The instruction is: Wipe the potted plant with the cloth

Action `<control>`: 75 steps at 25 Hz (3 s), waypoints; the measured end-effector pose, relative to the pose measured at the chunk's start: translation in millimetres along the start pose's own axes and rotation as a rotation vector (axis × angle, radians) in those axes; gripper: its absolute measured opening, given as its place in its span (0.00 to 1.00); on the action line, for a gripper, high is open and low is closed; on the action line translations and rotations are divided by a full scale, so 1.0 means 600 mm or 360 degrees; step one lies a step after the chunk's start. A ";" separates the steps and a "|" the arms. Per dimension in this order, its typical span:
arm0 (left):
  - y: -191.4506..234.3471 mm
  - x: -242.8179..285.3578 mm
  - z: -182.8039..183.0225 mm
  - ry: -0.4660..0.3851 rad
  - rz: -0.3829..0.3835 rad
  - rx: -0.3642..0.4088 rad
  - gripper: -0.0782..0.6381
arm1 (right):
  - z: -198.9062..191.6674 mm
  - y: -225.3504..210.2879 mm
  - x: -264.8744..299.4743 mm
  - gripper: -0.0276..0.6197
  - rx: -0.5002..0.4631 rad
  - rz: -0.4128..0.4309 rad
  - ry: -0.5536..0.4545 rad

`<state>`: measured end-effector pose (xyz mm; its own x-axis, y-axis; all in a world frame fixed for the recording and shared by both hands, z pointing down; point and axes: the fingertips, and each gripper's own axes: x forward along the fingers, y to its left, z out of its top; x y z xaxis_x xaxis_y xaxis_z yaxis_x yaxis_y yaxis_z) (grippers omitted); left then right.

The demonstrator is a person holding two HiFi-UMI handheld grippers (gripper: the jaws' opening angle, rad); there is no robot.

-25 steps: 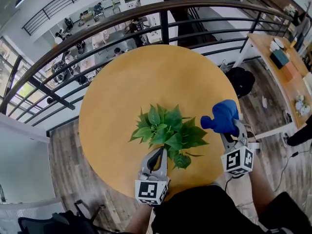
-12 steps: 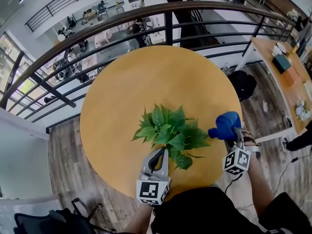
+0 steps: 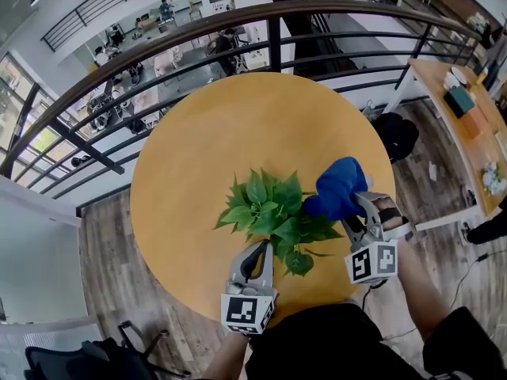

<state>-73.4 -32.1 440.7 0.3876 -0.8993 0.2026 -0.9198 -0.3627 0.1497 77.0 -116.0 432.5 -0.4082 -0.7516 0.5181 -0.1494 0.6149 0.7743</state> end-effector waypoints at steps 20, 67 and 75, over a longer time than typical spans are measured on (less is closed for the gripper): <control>-0.009 0.005 -0.011 0.0036 -0.0017 -0.0013 0.11 | -0.096 -0.021 0.046 0.28 0.0330 -0.0072 0.0188; -0.014 0.003 -0.013 0.0029 -0.0038 0.0010 0.11 | 0.072 0.264 -0.180 0.28 0.0547 0.1337 -0.0317; -0.014 -0.006 -0.010 0.0030 -0.0021 0.0034 0.11 | 0.149 0.281 -0.176 0.28 0.0544 0.1430 -0.0483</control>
<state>-66.9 -24.4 444.4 0.4008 -0.8896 0.2190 -0.9155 -0.3801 0.1317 14.4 88.5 475.8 -0.7013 0.0875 0.7075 0.0954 0.9950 -0.0284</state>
